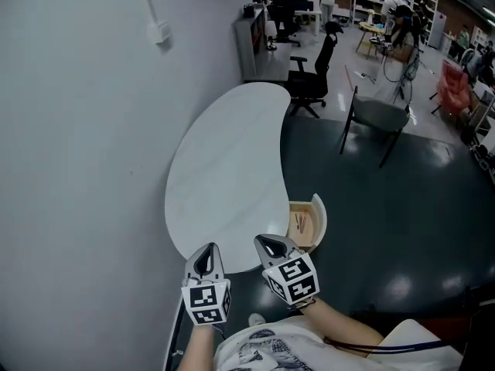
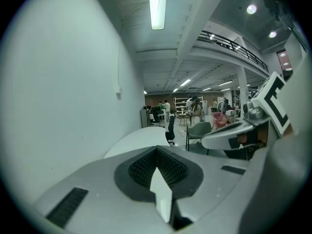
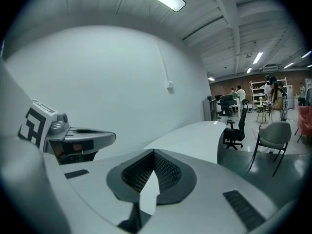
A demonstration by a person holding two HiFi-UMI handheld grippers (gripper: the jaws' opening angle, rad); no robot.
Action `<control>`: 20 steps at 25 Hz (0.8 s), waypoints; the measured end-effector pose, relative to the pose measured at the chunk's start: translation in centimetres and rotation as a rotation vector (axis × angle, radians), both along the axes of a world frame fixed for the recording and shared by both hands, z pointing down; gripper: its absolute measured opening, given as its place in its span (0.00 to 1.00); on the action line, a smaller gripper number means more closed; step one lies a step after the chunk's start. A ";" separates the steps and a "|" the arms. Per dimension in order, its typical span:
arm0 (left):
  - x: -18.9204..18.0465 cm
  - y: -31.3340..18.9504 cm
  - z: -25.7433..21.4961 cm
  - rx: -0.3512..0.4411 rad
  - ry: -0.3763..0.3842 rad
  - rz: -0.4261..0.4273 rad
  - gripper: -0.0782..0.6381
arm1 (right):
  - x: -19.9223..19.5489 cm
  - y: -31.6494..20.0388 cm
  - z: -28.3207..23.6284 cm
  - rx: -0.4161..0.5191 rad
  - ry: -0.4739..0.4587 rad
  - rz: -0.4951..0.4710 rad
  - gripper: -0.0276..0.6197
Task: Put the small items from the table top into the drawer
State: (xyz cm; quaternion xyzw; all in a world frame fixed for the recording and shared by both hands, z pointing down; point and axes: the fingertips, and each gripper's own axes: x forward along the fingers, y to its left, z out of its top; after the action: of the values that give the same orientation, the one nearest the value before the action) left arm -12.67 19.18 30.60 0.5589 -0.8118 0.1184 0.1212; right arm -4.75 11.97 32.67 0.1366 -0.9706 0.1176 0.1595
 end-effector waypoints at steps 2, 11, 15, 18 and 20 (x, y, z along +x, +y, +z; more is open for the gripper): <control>-0.7 1.6 -0.8 0.023 -0.003 0.003 0.16 | -0.7 1.7 -0.9 0.016 -0.014 0.004 0.08; -2.8 7.4 -3.5 0.087 -0.010 0.005 0.16 | -2.9 7.1 -3.8 0.083 -0.039 0.021 0.08; -2.9 8.4 -3.8 0.092 -0.003 0.011 0.16 | -3.0 7.9 -4.3 0.093 -0.038 0.035 0.08; -2.5 8.8 -4.0 0.094 -0.004 0.024 0.16 | -2.7 8.4 -4.4 0.100 -0.033 0.045 0.08; -2.4 8.9 -3.9 0.095 -0.003 0.029 0.16 | -2.6 8.6 -4.3 0.099 -0.031 0.049 0.07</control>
State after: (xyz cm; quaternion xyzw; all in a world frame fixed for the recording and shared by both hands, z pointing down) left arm -15.06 28.13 26.71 0.5757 -0.8084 0.0821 0.0916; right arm -7.36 20.52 28.40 0.1661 -0.9739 0.0756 0.1348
